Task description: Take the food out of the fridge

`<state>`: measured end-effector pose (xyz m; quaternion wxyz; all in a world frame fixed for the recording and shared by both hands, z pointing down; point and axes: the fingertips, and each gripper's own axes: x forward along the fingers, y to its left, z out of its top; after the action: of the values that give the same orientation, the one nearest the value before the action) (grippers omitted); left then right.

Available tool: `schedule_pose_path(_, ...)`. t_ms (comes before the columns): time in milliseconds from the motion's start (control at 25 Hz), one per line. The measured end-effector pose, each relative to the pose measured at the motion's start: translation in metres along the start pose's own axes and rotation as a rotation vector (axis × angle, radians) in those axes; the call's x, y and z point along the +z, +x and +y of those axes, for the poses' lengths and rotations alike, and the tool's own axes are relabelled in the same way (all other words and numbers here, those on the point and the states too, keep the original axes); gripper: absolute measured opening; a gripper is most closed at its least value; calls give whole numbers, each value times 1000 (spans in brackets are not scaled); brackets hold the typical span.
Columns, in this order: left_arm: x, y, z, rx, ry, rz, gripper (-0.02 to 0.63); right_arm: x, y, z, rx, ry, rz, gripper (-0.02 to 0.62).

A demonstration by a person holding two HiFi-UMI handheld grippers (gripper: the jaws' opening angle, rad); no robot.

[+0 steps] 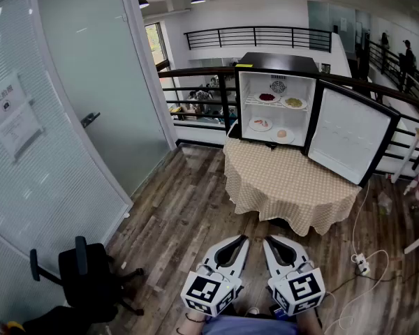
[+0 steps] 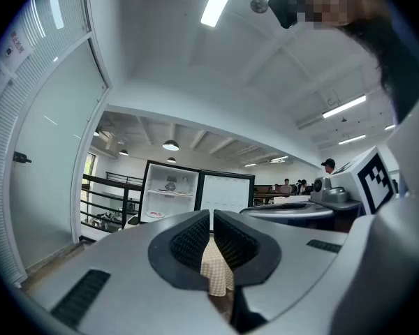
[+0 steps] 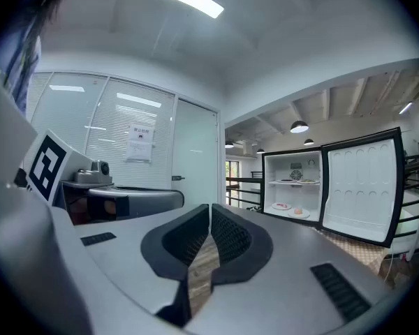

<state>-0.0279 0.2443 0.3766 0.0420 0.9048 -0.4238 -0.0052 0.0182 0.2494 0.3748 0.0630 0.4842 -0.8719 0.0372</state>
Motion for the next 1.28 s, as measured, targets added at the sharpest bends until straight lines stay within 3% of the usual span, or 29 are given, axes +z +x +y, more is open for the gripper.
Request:
schedule_pose_path(720,-9,-2,-13,-5,-25,28,18,-19,-8,-4,37,55,0,26)
schedule_pose_path(1280,-28,26,13,11,-35,89,18,-36,25,-21,64,82,39,26)
